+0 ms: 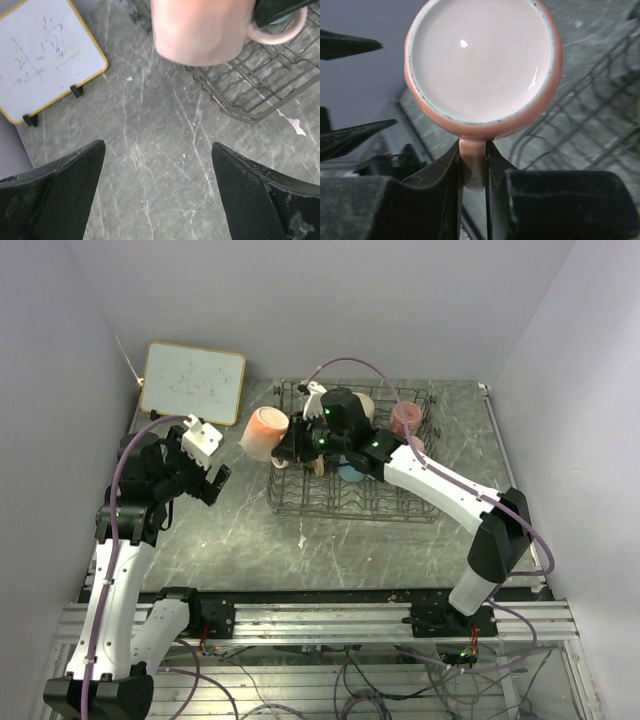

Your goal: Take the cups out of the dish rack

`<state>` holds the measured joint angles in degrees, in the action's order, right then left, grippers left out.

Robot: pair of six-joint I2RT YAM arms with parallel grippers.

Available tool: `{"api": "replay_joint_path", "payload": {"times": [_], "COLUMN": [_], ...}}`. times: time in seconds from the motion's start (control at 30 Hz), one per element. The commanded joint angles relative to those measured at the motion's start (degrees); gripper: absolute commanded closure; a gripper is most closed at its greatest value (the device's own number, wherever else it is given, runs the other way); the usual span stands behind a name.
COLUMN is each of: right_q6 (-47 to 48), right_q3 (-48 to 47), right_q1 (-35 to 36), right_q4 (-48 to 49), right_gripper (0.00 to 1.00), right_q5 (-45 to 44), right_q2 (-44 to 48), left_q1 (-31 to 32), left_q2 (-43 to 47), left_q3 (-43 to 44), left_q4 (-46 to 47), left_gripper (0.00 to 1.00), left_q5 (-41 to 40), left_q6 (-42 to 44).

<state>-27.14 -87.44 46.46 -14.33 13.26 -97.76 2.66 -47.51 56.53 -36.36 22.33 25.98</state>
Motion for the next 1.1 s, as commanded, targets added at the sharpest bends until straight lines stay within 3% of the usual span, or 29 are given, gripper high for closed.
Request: {"api": "replay_joint_path", "payload": {"times": [0.0,0.27,0.57,0.67,1.07], "right_q6": [-15.6,-40.2,-61.2,-64.1,-69.2], "right_q3": [4.0,16.7,25.1,27.4,32.8], "right_q1": [-2.6,-4.4,-1.6,-0.9,7.6], "right_q4": [13.6,38.2,64.9,68.0,76.0], "right_gripper": [1.0,1.0,1.0,1.0,1.0], "right_q5": [16.3,32.1,32.8,31.3,24.7], "right_q2": [4.5,7.1,7.7,9.2,10.7], "left_q1": [-0.5,-0.4,-0.5,-0.4,-0.5], "left_q2": [2.1,11.2,15.7,16.3,16.0], "left_q3": [2.5,-1.3,-2.1,-1.6,2.1], "left_q4": [-1.3,3.9,5.0,2.3,6.6], "left_gripper": [0.01,0.02,0.05,0.08,0.15], "left_q5": [8.7,14.1,18.0,18.5,21.0], "left_q6": [7.4,16.2,16.1,20.0,7.9]}}
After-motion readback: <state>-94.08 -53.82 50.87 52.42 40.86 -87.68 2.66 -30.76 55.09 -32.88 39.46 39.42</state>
